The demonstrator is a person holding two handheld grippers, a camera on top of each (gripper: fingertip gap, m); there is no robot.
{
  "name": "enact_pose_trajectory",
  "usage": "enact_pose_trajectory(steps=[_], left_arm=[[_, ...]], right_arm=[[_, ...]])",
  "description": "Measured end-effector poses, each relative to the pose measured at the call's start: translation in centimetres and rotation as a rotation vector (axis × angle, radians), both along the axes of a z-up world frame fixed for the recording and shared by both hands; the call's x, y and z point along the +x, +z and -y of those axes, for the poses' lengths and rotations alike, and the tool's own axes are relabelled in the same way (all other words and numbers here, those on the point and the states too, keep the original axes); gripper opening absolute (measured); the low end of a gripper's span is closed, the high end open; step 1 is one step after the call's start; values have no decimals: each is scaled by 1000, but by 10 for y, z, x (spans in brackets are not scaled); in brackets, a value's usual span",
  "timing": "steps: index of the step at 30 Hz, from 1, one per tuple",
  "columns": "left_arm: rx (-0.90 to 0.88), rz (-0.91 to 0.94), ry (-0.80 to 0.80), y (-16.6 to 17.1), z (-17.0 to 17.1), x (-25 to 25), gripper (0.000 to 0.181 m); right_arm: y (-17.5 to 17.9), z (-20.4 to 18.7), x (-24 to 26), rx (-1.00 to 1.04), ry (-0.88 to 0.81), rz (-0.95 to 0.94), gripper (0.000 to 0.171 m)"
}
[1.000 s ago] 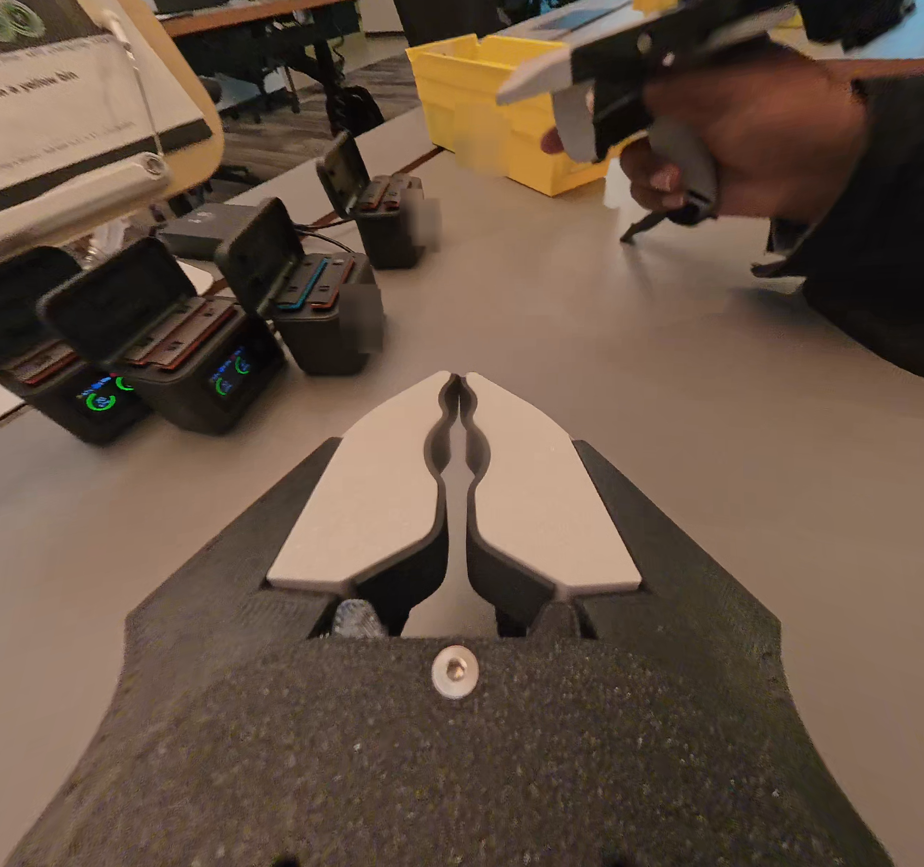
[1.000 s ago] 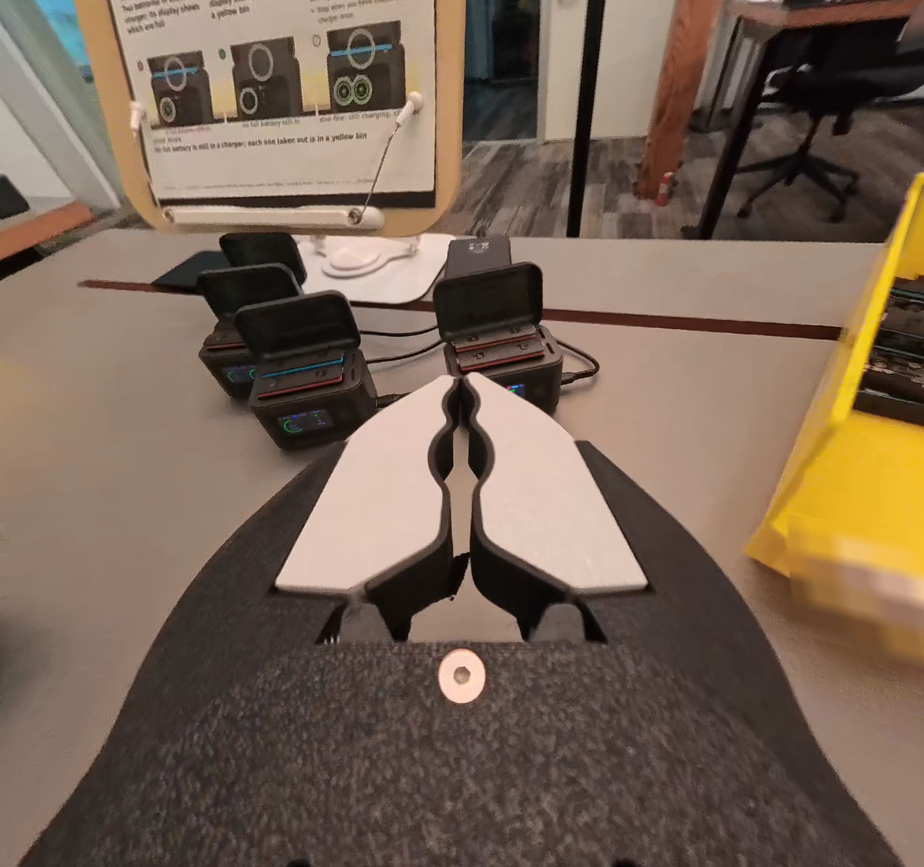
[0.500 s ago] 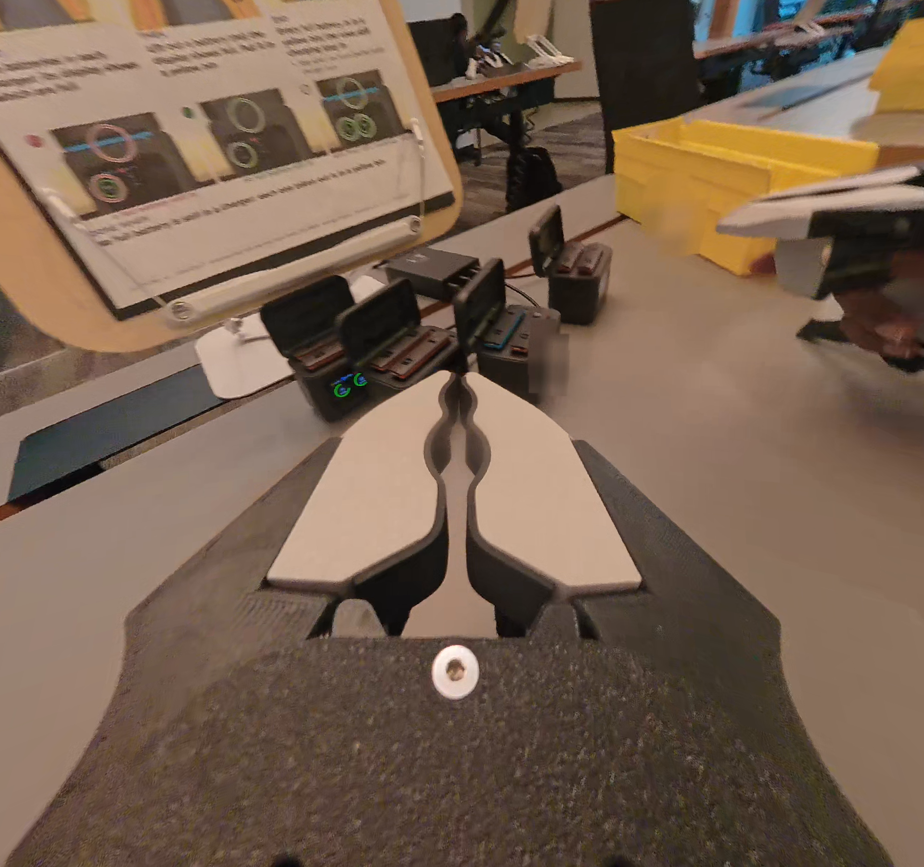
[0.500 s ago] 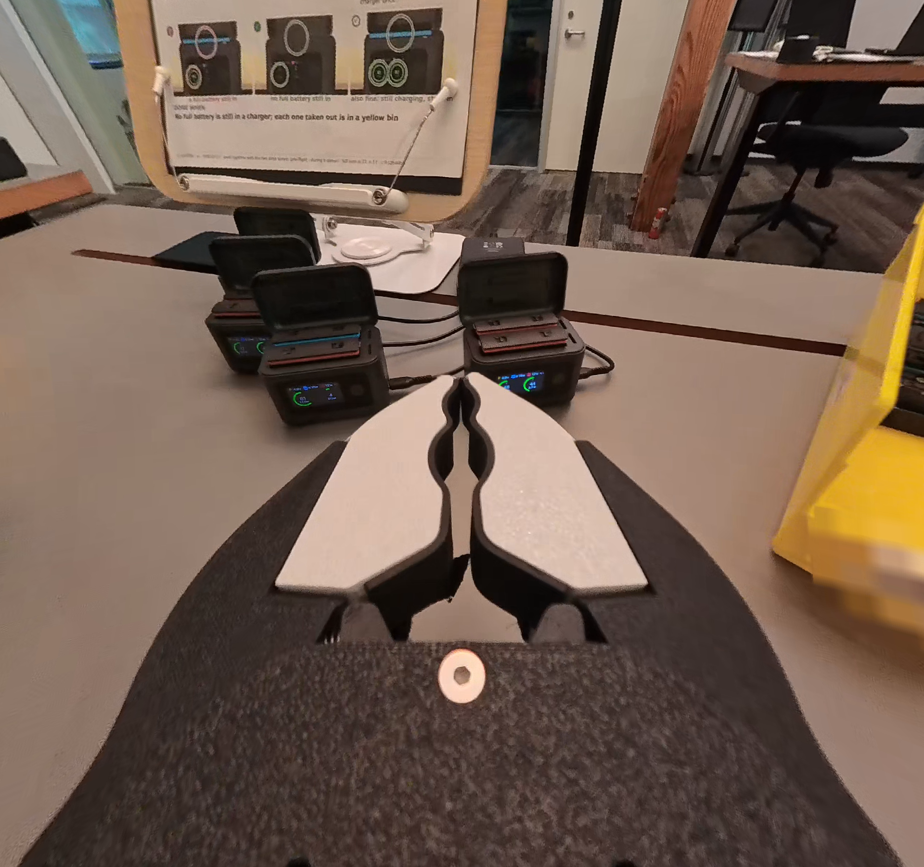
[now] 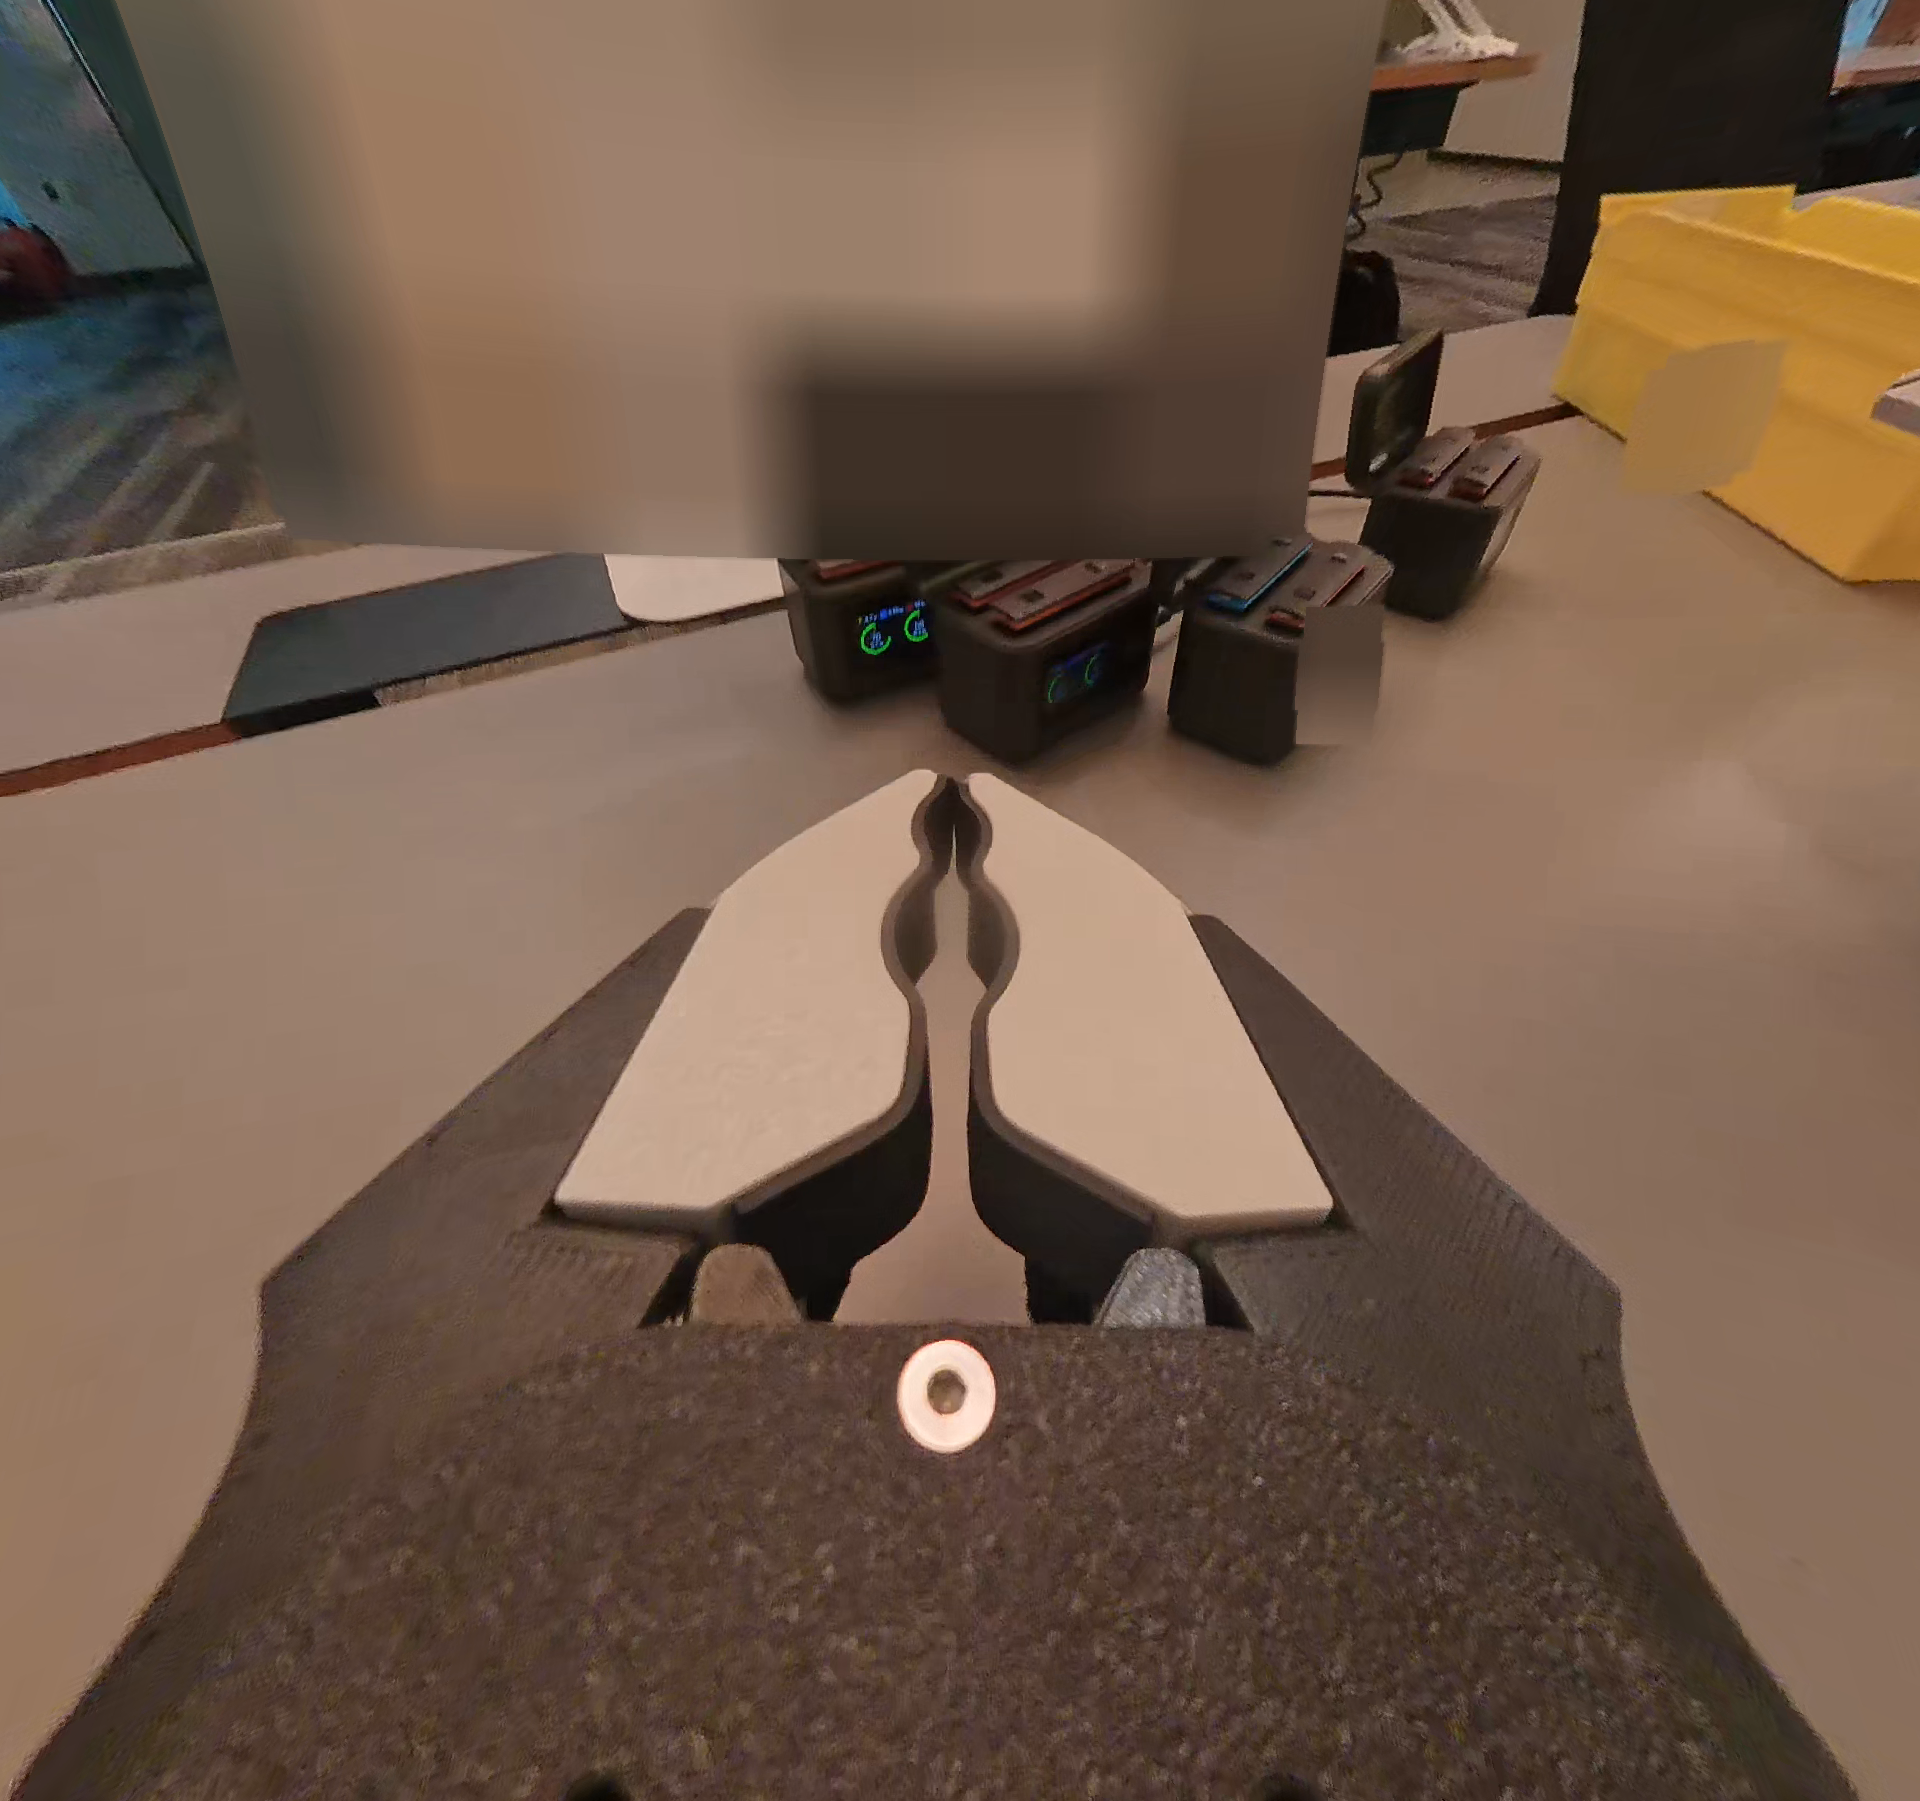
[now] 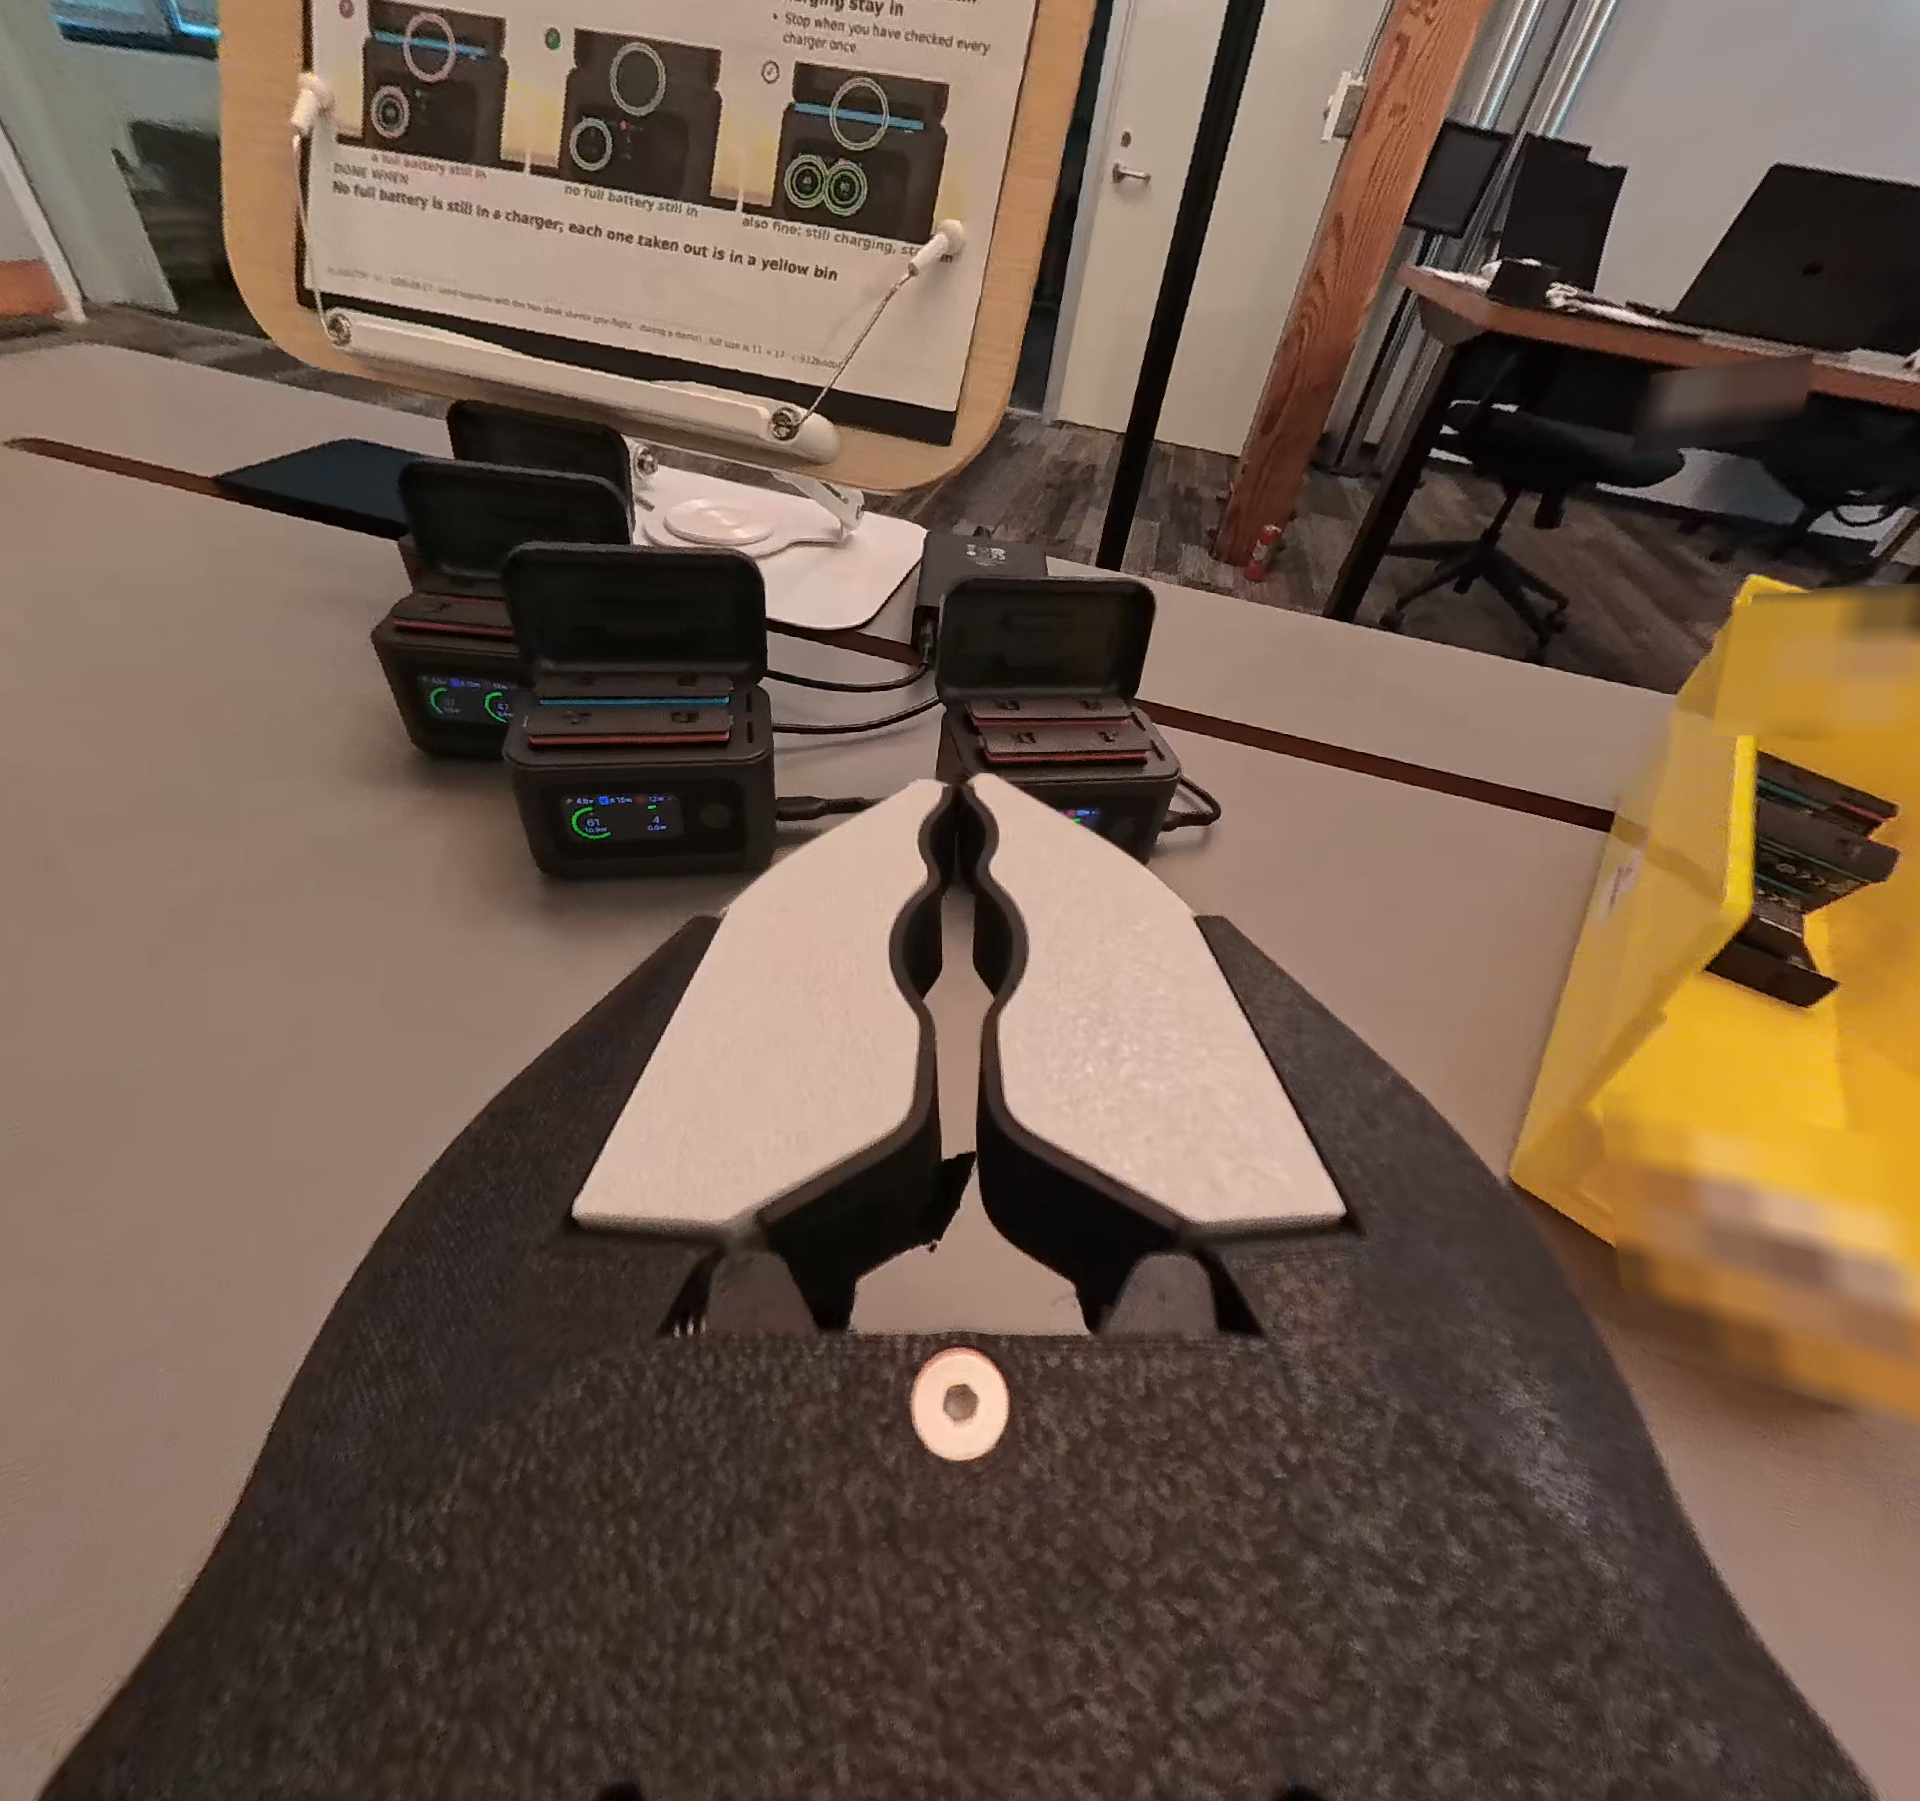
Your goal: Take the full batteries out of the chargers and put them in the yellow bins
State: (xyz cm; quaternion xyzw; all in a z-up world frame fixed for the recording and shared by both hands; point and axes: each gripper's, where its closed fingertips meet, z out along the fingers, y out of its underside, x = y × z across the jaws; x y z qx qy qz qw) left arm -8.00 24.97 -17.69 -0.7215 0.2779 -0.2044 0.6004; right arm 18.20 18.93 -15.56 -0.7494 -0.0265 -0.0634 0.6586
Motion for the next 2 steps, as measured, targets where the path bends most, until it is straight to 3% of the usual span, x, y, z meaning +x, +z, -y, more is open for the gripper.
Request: enact_pose_trajectory(steps=[2], left_arm=[[-16, -11, 3, -4, -1, -1, 0]], right_arm=[[-2, 0, -6, -1, 32, 15, 0]])
